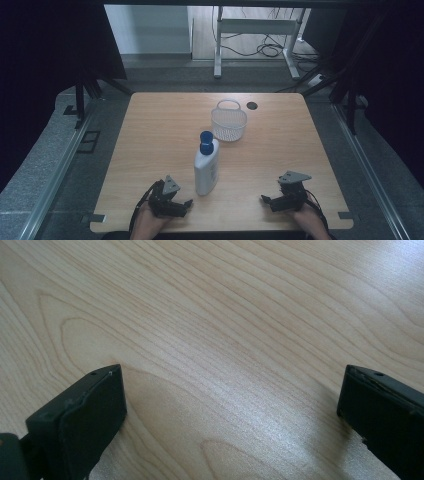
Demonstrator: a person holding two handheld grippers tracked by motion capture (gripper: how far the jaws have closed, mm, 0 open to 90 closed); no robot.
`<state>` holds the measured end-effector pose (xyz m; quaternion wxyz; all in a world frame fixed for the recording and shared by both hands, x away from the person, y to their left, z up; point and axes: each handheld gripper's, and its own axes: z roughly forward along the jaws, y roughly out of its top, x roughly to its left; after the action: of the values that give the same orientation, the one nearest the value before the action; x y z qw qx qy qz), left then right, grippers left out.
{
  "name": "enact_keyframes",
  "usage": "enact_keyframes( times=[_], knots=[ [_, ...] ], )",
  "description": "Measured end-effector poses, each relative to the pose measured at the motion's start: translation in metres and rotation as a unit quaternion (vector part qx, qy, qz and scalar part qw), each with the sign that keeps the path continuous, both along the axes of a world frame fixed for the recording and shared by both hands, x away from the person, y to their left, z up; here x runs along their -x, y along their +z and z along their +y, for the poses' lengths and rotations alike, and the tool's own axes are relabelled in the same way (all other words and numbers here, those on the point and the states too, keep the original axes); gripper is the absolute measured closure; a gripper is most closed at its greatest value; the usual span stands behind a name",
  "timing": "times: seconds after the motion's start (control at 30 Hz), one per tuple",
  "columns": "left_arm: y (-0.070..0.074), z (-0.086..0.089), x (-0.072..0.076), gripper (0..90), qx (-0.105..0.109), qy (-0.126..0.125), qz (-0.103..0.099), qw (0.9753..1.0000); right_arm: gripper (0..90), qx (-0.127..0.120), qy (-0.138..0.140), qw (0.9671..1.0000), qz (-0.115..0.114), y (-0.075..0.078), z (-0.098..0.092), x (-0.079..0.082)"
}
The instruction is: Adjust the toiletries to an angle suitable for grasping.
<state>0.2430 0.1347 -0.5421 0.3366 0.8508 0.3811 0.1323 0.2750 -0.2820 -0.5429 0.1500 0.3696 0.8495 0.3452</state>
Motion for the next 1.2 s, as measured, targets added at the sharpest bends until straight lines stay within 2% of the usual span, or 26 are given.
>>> enact_keyframes(
  times=[0.17,0.33,0.5,0.6,0.63,0.73,0.8,0.9,0.93,1.13,1.2],
  knots=[
    [0.003,0.001,-0.001,13.9,-0.006,0.000,0.007,1.0000,0.0,0.000,0.000,1.0000,0.000,0.000,0.000,0.000],
    [0.007,0.000,-0.002,22.0,-0.012,0.008,0.014,0.9998,0.0,0.000,0.000,1.0000,0.000,0.000,0.000,0.000],
    [0.012,0.001,-0.003,24.2,-0.016,0.000,0.011,0.9998,0.0,0.000,0.000,1.0000,0.000,0.000,0.000,0.000],
    [0.013,0.001,-0.003,29.2,-0.014,0.001,0.009,0.9999,0.0,0.000,0.000,1.0000,0.000,0.000,0.000,0.000],
    [0.014,0.002,-0.004,29.2,-0.011,0.003,0.008,0.9999,0.0,0.000,0.000,1.0000,0.000,0.000,0.000,0.000],
    [0.016,0.007,-0.008,41.8,0.003,0.006,0.017,0.9998,0.0,0.000,0.000,1.0000,0.000,0.000,0.000,0.000],
    [0.015,0.009,-0.013,45.9,0.010,0.006,0.021,0.9997,0.0,0.000,0.000,1.0000,0.000,0.000,0.000,0.000],
    [0.015,0.009,-0.016,53.7,0.012,0.007,0.019,0.9997,0.0,0.000,0.000,1.0000,0.000,0.000,0.000,0.000],
    [0.015,0.010,-0.019,53.7,0.015,0.008,0.019,0.9997,0.0,0.000,0.000,1.0000,0.000,0.000,0.000,0.000],
    [0.016,0.011,-0.027,68.3,0.034,0.013,0.013,0.9992,0.0,0.000,0.000,1.0000,0.000,0.000,0.000,0.000],
    [0.016,0.011,-0.029,69.4,0.039,0.014,0.011,0.9991,0.0,0.000,0.000,1.0000,0.000,0.000,0.000,0.000]
  ],
)
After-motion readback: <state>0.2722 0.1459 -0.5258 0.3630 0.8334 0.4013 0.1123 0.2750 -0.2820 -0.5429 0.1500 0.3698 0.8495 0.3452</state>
